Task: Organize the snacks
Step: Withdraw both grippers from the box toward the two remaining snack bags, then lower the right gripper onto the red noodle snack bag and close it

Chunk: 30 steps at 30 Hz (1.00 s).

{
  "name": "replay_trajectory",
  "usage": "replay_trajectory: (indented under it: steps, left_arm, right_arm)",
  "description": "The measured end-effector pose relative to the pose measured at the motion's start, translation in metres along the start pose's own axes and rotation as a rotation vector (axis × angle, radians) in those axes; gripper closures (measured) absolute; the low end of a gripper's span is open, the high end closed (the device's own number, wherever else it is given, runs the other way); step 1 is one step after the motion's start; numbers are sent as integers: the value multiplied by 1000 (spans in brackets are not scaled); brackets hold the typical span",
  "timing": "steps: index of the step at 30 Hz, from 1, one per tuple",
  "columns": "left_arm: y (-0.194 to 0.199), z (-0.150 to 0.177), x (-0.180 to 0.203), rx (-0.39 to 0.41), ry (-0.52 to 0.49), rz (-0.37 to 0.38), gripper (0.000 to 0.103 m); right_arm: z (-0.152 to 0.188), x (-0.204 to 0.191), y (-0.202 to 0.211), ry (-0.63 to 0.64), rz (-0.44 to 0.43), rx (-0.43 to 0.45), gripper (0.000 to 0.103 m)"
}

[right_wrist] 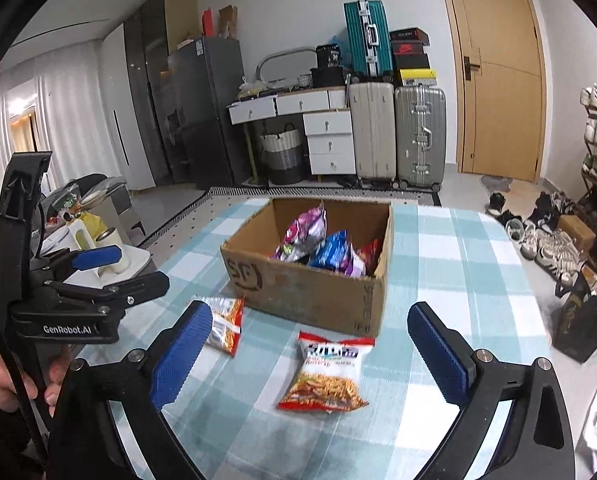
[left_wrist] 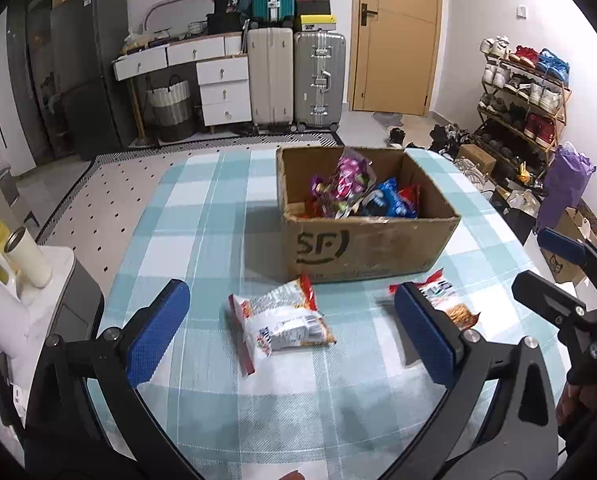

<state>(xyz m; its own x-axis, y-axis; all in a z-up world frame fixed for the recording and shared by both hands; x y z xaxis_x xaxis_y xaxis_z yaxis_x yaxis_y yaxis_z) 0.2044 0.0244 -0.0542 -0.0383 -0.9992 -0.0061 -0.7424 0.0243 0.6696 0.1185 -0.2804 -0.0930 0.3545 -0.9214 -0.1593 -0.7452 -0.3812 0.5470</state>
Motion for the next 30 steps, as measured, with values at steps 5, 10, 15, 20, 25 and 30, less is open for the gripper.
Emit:
replay_trajectory:
  steps: [5,10,15,20,25,30]
  left_arm:
    - [-15,13,-10,-33,21,-12,1]
    - [-33,25,-17,-65,39,-21,1]
    - [-48,36,-21,-97,55,-21,1]
    - [-63,44,-24,-123,72,-20,1]
    - [-76,48,-29,-144,80,-20,1]
    - [-87,52,-33,-165,94,-16,1]
  right_arm:
    - [16,3,-16,-16,-3,-39,3]
    - [32,9,-33,-42,-9,-80,3]
    - [47,17,-54,-67,-14,-126,3]
    - [61,22,-72,-74,-16,-165,3]
    - [71,27,-89,-81,-22,-200,3]
    - [76,26,-102,-81,-42,-220,3]
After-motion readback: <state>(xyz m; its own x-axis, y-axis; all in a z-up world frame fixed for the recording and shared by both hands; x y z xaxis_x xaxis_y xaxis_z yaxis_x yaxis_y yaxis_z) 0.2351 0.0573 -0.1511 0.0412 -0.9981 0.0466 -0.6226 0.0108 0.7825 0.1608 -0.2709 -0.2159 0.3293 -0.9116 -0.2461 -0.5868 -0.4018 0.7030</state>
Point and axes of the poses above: each gripper's, at about its wrist camera, not at the fingertips, and y roughly against the way its jaws point, x to its right, z to its underside, the point moved 6 cm from there along -y, roughly the way its jaws point
